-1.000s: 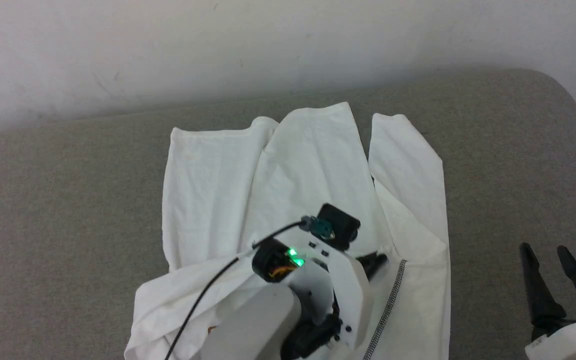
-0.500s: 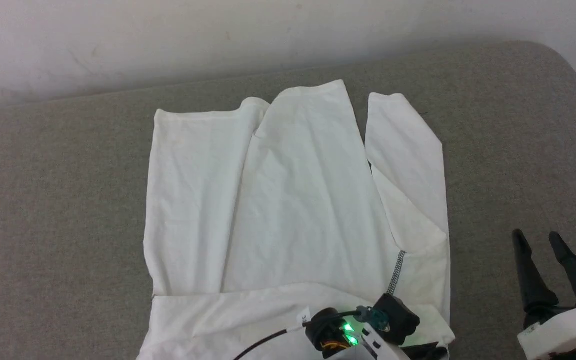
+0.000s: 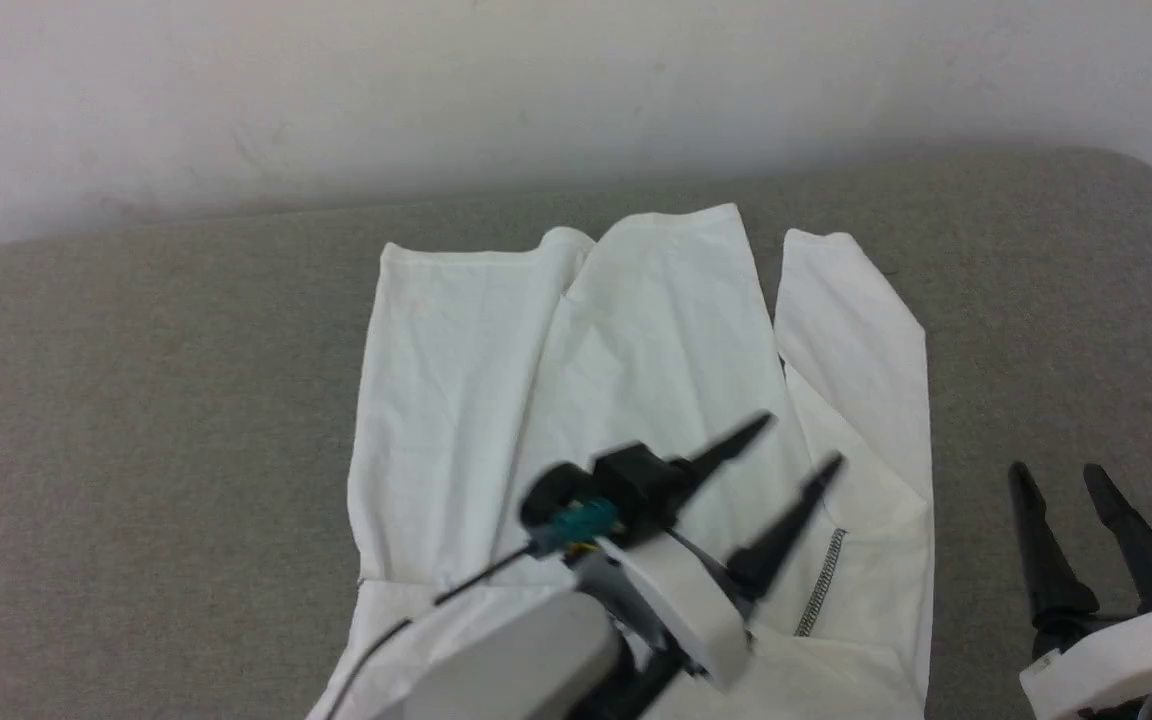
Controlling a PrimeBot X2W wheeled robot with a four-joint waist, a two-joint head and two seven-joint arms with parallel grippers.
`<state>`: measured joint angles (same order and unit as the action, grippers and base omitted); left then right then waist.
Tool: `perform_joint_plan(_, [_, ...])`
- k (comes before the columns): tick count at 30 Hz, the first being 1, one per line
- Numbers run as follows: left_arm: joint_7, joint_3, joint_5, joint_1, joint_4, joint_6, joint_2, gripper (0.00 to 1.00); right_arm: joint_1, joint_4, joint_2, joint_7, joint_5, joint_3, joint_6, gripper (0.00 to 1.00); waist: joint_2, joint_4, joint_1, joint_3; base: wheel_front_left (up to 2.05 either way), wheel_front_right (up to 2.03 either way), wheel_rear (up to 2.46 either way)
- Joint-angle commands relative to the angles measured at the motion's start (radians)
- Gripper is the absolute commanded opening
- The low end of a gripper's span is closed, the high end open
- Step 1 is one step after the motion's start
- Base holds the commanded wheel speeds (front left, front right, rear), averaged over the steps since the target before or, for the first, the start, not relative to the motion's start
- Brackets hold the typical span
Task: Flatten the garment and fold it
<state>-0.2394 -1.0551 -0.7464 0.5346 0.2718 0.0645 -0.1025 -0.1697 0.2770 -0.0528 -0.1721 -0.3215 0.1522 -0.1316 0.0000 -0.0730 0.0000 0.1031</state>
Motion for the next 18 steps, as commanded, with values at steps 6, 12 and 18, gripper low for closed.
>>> perform_joint_plan(6, [-0.022, 0.286, 0.059, -0.086, -0.105, 0.105, -0.136, 1.0, -0.001, 0.007, 0.002, 0.004, 0.043, -0.009, 0.001, 1.0, 0.0, 0.068, 0.0, -0.058, 0.0, 0.0, 0.0])
perform_joint_plan(12, [-0.022, 0.548, 0.142, -0.248, -0.185, 0.136, -0.208, 1.0, 0.011, -0.013, 0.002, -0.009, 0.047, -0.013, 0.001, 1.0, 0.0, 0.092, 0.0, -0.062, 0.0, 0.0, 0.0])
perform_joint_plan(18, [-0.022, 0.777, 0.203, -0.397, -0.239, 0.147, -0.25, 1.0, 0.093, -0.121, -0.031, -0.032, 0.014, 0.008, 0.001, 1.0, 0.0, 0.117, 0.0, -0.034, 0.0, 0.0, 0.0])
